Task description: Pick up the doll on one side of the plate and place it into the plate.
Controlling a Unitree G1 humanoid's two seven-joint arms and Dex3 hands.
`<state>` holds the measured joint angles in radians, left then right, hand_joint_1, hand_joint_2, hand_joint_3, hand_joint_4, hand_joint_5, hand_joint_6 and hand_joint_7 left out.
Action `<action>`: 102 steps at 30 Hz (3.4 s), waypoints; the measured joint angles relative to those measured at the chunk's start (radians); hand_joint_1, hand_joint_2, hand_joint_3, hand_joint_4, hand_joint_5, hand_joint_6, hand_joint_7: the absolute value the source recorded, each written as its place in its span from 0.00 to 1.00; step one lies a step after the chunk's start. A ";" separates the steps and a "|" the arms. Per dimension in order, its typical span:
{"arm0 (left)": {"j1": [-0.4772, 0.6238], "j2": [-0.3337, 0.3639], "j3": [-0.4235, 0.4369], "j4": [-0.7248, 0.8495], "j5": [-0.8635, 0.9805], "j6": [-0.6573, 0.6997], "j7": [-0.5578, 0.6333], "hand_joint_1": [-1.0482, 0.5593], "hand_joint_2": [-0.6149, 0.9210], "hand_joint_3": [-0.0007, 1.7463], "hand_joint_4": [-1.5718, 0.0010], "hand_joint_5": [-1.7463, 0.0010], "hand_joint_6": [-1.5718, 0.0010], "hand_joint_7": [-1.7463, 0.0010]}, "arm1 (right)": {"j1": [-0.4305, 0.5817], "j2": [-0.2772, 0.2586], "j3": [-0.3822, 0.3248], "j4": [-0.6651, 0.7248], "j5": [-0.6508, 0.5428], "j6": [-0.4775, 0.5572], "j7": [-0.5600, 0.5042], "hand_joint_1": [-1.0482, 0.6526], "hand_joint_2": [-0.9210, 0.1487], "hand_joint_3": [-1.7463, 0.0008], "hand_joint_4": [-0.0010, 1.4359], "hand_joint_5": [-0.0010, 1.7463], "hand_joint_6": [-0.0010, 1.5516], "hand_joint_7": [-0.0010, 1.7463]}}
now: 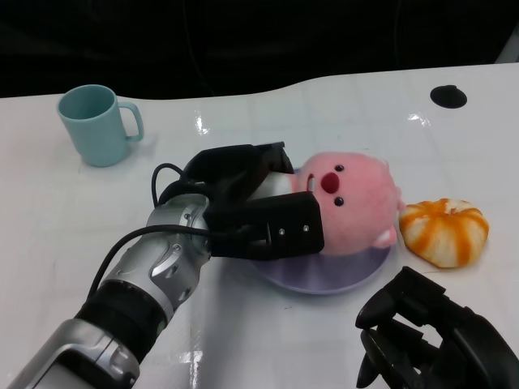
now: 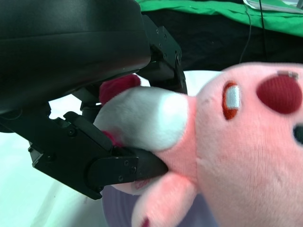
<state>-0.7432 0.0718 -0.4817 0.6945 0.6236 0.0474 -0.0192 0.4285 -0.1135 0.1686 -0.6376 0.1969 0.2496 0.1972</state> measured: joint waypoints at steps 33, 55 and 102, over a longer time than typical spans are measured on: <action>0.110 0.223 0.011 -0.423 -0.009 -0.081 -0.269 0.16 1.00 0.21 0.93 0.81 0.87 0.99 | -0.025 -0.001 -0.028 0.030 0.006 0.000 0.016 0.41 0.01 0.67 0.39 1.00 0.30 0.92; 0.494 0.318 0.277 -0.651 -0.255 -0.426 -0.163 0.40 1.00 0.12 0.52 0.58 0.51 0.88 | -0.035 -0.001 -0.046 0.038 0.004 -0.006 0.028 0.42 0.00 0.67 0.39 1.00 0.30 0.92; 1.007 0.162 0.511 -1.082 -1.107 0.275 -0.335 0.56 0.72 0.74 0.46 0.00 0.55 0.06 | -0.033 -0.020 -0.092 0.037 0.042 -0.004 0.054 0.42 0.00 0.68 0.38 1.00 0.29 0.92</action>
<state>0.2634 0.2335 0.0295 -0.3880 -0.4836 0.3222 -0.3541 0.3956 -0.1330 0.0768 -0.6002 0.2386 0.2457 0.2513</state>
